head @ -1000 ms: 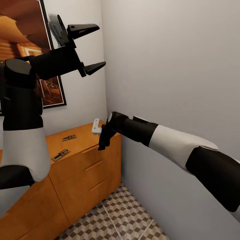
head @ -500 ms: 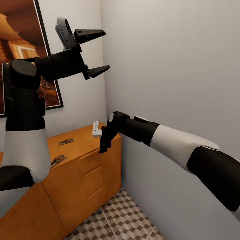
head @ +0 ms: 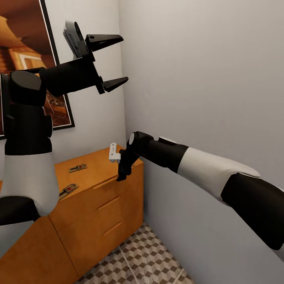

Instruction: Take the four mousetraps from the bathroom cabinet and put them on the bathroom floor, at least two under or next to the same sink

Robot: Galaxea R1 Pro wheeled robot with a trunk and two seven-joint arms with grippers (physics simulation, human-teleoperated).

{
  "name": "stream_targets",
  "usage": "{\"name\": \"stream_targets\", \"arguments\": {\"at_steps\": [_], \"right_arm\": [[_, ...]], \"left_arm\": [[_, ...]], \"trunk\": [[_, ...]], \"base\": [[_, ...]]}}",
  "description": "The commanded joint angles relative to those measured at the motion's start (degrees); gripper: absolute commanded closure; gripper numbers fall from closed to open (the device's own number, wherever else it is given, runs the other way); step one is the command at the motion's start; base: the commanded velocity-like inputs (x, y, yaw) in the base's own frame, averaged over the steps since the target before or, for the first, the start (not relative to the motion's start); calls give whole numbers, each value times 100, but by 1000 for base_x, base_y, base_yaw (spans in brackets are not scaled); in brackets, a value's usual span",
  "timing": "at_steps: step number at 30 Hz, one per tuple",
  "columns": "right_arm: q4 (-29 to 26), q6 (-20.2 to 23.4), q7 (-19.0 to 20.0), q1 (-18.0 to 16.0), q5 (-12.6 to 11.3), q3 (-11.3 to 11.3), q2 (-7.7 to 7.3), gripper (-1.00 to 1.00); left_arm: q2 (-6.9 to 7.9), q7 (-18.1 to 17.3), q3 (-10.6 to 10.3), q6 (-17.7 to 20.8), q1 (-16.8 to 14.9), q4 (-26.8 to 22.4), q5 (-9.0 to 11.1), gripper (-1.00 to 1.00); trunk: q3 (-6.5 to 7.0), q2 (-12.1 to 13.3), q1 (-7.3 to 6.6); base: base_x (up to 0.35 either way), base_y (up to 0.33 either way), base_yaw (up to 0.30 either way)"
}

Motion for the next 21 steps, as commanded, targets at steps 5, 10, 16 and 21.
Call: {"name": "stream_targets", "arguments": {"at_steps": [5, 10, 16, 21], "right_arm": [[-5, 49, -18, -10, -57, 10, 0, -100], [12, 48, -18, -13, -72, 4, 1, -100], [102, -18, -15, -18, -84, -318, -218, -100], [223, -469, 444, -19, -104, -404, -489, -100]], "left_arm": [[6, 59, -1, -6, -5, 0, 60, -100], [7, 59, -6, -6, -5, 8, 60, -100], [7, 59, -8, -6, -5, 2, 60, -100], [11, 59, -2, -6, -5, -4, 60, -100]], "trunk": [[-7, -4, 0], [-7, -4, 0], [-7, -4, 0], [-7, -4, 0]], "base": [[18, -9, 0], [163, -130, 0], [144, -116, 0], [21, -16, 0]]}}
